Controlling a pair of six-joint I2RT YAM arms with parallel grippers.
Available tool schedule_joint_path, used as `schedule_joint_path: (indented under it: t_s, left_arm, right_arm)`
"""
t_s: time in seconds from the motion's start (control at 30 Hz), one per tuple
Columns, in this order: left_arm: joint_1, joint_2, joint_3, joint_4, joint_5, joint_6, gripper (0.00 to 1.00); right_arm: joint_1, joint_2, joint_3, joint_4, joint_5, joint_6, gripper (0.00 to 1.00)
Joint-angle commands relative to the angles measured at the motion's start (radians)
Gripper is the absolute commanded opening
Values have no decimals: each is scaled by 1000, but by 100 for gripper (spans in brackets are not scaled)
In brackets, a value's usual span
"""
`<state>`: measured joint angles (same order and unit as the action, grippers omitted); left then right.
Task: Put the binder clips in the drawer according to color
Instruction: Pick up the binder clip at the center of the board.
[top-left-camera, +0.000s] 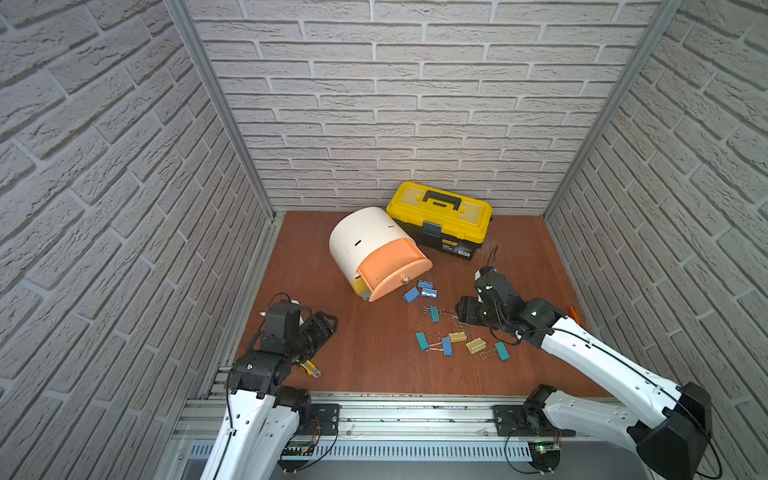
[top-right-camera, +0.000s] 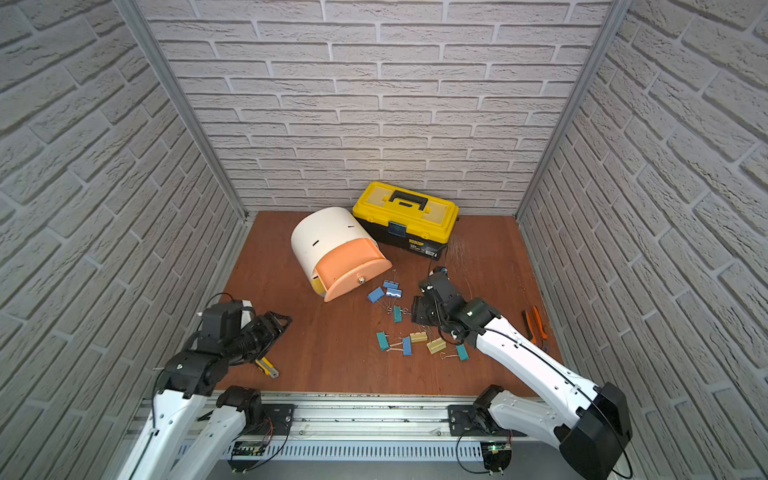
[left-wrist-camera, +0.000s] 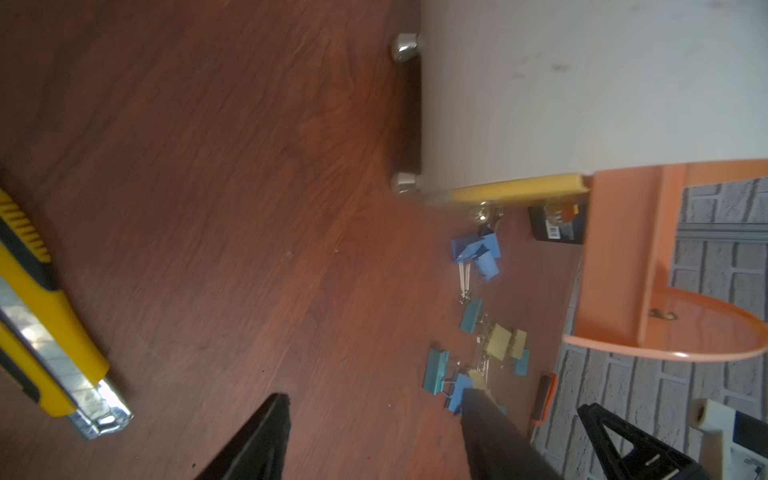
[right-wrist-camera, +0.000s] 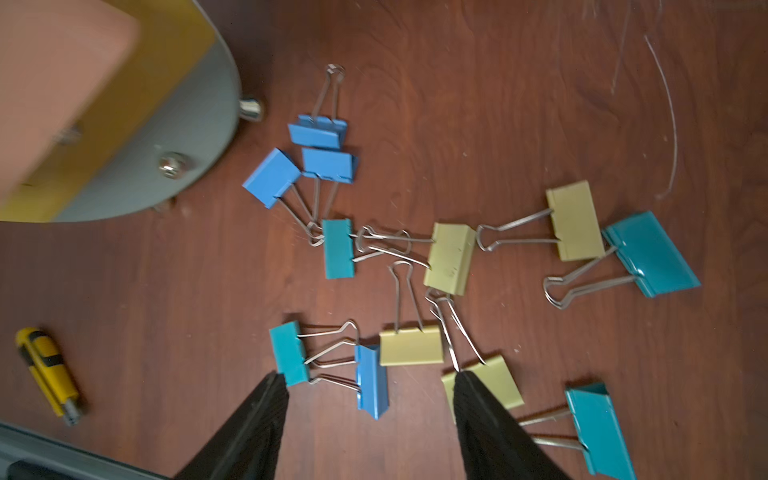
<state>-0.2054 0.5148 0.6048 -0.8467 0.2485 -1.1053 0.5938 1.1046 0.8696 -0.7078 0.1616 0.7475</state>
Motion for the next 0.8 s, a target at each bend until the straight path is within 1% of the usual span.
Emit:
schedule_joint_path:
  t_s: [0.0, 0.17, 0.33, 0.53, 0.77]
  left_arm:
    - [-57, -41, -68, 25, -30, -73, 69]
    - [-154, -77, -139, 32, -93, -130, 69]
    - [-206, -78, -152, 47, -127, -159, 69]
    - [-223, -42, -140, 70, -141, -160, 69]
    - [-229, -33, -132, 78, -155, -164, 69]
  right_arm:
    - [-15, 36, -38, -40, 18, 36, 66]
    - [-50, 92, -68, 1, 22, 44, 66]
    - [-109, 186, -57, 40, -13, 53, 66]
    - [-152, 317, 5, 70, -74, 43, 62]
    - [-176, 408, 66, 67, -70, 38, 59]
